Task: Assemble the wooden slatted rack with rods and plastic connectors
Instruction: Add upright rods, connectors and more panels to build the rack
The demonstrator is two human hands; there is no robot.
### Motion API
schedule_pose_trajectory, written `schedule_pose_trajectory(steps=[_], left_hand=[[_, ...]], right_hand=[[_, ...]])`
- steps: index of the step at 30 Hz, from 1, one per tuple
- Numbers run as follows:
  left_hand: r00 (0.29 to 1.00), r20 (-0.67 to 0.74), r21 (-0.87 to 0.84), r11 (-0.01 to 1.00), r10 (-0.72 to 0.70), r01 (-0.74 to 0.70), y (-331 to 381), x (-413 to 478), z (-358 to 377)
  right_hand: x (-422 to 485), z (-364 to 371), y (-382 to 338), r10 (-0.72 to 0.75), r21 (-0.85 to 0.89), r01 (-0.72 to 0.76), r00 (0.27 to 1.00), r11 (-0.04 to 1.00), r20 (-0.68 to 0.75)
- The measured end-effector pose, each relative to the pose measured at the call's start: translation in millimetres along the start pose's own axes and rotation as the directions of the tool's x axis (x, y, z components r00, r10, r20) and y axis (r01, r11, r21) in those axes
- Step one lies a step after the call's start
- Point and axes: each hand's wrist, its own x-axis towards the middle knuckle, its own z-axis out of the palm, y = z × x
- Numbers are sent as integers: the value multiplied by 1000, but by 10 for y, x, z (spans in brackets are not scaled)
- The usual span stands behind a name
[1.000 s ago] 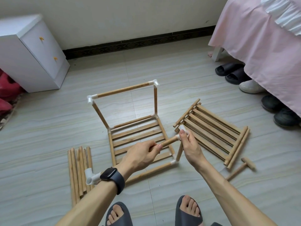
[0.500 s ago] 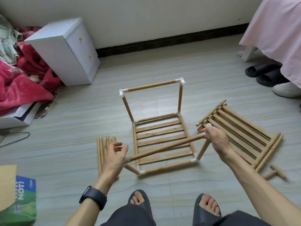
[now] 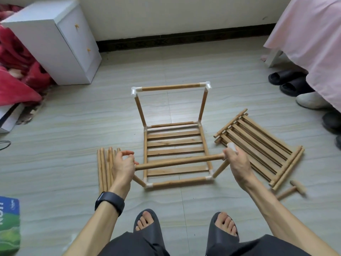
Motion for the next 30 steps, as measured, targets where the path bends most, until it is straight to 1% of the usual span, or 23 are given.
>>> schedule_pose_trajectory(steps=[6, 9, 11, 13, 16, 19, 20, 23, 27, 30], left_hand=[[999, -29, 64, 998, 15, -13, -3, 62, 54], [999, -5, 76, 996, 43, -42, 23, 39, 29], [997, 36, 93, 993, 75, -78, 50, 12, -11], [991, 107, 94, 992, 75, -85, 69, -1, -84], [974, 225, 40, 999, -10, 1, 106, 73, -190], [952, 303, 31, 998, -52, 45, 189, 172, -251], [946, 318, 57, 997, -64, 48, 221, 197, -260], [952, 297, 131, 991, -75, 37, 276, 258, -242], [964, 265, 226, 974, -36, -25, 226, 318, -164], [973, 231, 311, 948, 0, -74, 195, 362, -119]], right_hand=[[40, 122, -41, 6, 37, -6, 1000, 999, 0], [59, 124, -58, 16, 64, -16, 1000, 998, 9], [56, 81, -6, 28, 73, -32, 998, 997, 57], [51, 34, 23, 52, 87, -62, 991, 994, 121], [122, -41, -58, 135, 140, -161, 975, 977, 177], [264, -46, -198, 211, 103, -239, 950, 965, 229], [297, -12, -219, 221, 64, -240, 950, 969, 222], [322, 123, -159, 213, -28, -211, 970, 977, 115], [245, 175, -97, 157, -33, -156, 987, 987, 36], [191, 157, -116, 113, -55, -112, 993, 992, 27]])
